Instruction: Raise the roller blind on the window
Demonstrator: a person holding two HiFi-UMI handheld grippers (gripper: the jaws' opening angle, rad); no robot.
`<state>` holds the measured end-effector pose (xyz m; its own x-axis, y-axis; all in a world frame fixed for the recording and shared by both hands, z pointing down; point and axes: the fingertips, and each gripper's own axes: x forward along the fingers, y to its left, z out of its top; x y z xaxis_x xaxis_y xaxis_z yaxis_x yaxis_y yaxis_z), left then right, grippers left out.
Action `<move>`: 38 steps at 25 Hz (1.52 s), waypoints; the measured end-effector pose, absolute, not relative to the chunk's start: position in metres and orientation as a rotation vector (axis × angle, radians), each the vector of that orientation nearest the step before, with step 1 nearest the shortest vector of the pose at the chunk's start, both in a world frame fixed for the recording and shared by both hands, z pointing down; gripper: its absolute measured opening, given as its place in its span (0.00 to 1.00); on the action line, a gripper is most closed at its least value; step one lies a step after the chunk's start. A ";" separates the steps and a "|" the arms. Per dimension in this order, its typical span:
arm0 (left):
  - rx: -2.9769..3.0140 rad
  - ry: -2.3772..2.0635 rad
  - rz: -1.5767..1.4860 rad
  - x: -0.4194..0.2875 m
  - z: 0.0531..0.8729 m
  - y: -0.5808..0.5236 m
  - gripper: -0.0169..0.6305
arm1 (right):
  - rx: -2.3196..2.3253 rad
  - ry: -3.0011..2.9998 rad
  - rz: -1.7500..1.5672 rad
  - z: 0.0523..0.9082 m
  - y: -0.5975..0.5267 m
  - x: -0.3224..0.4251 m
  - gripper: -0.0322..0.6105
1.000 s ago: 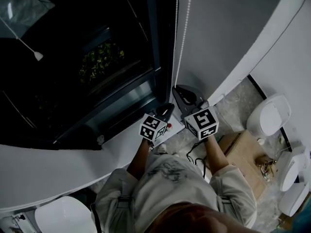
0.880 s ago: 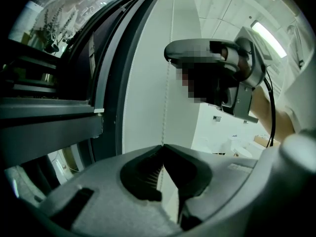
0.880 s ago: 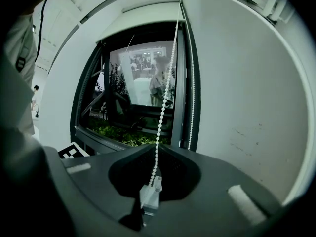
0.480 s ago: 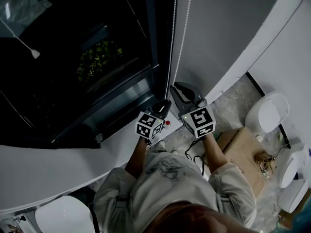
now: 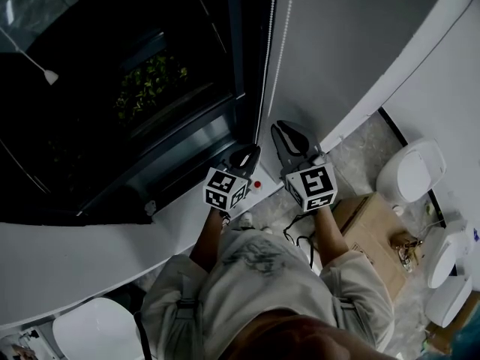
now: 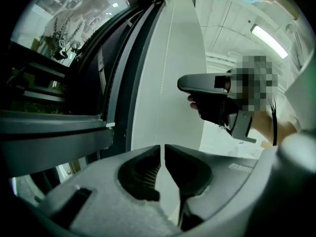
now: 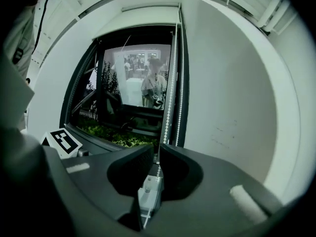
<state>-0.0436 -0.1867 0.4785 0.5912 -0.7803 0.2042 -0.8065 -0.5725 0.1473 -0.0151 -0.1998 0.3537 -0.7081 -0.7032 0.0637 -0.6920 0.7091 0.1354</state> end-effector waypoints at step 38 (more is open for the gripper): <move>2.707 -1.459 -0.016 -0.057 0.387 -0.182 0.03 | 1.172 -2.847 0.001 0.376 -0.183 -0.001 0.06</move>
